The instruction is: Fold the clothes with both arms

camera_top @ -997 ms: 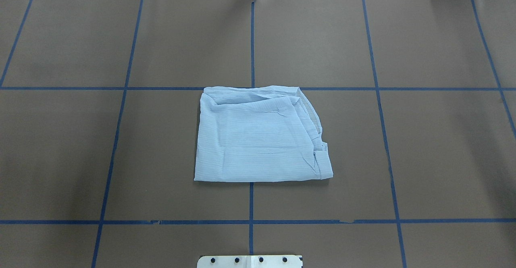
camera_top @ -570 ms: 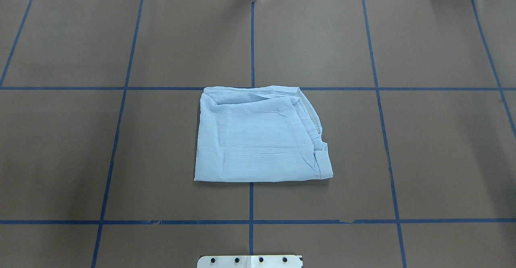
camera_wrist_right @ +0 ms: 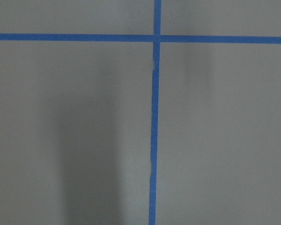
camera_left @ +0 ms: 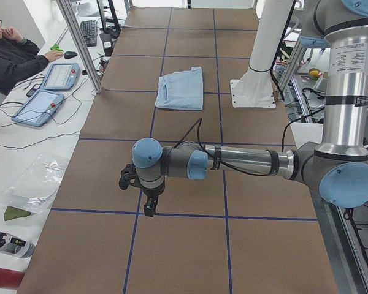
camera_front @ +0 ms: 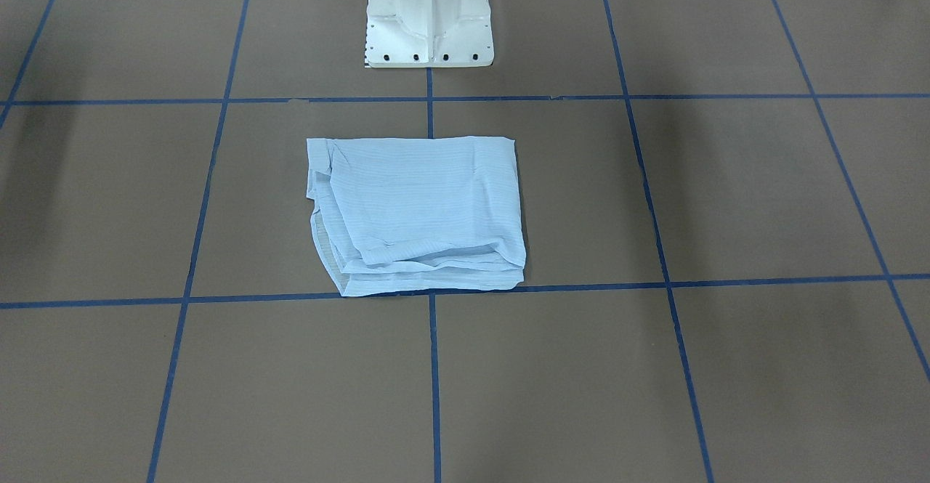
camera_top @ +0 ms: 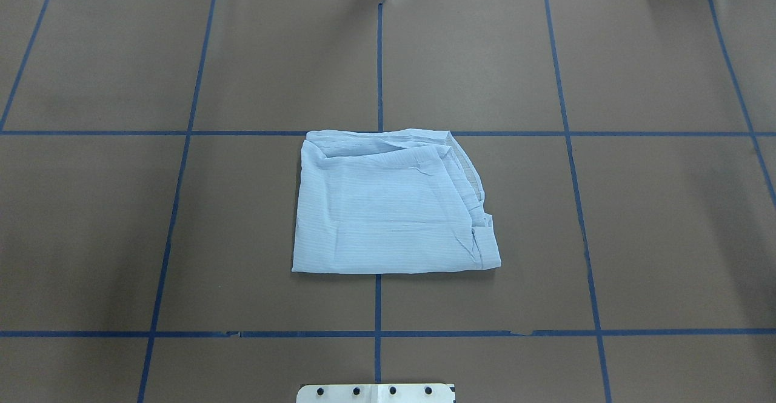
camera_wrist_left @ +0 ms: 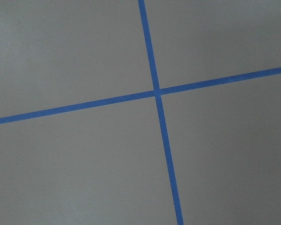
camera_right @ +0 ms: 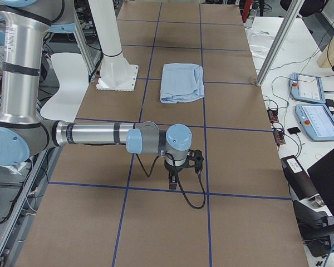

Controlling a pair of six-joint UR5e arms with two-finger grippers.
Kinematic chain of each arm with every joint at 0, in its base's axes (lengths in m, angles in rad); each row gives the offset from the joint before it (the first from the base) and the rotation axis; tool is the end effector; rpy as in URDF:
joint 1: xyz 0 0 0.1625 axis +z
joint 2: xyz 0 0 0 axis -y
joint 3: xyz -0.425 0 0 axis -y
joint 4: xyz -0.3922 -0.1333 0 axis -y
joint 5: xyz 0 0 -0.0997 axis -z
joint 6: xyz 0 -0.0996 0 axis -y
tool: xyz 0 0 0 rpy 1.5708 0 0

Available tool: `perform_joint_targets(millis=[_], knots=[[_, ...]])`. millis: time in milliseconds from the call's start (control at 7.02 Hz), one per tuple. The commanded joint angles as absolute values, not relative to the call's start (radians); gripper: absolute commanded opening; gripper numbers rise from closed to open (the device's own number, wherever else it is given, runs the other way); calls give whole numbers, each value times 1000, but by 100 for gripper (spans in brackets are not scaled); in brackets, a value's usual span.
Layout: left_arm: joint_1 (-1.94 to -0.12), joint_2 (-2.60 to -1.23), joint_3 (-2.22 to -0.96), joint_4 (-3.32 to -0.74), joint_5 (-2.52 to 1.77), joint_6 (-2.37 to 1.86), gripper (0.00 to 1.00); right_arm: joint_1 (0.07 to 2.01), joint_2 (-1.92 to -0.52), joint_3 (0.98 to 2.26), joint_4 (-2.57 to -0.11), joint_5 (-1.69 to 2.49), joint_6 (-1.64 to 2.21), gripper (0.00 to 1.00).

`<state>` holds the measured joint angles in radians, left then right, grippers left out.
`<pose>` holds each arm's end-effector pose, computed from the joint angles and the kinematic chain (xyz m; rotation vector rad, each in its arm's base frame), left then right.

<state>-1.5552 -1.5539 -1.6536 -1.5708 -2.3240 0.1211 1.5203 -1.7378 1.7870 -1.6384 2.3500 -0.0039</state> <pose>-0.0576 -0.4894 0.6275 0.1025 0.7493 0.1549 0.0421 -0.4221 0.6350 -0.0356 -0.7786 -0.0444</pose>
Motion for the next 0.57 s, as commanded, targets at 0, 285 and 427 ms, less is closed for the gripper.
perform_joint_targets(millis=[0,285,427], knots=[[-1554,-1554,-1654,-1571,-2325,121,100,1545,-1736,1805,-1700,2350,-90,100],[-1554,-1554,-1654,-1571,-2325,121,100,1546,-1733,1801,-1700,2352,-91,100],[-1554,-1554,-1651,-1569,-2326,121,100,1546,-1733,1796,-1697,2353,-89,100]])
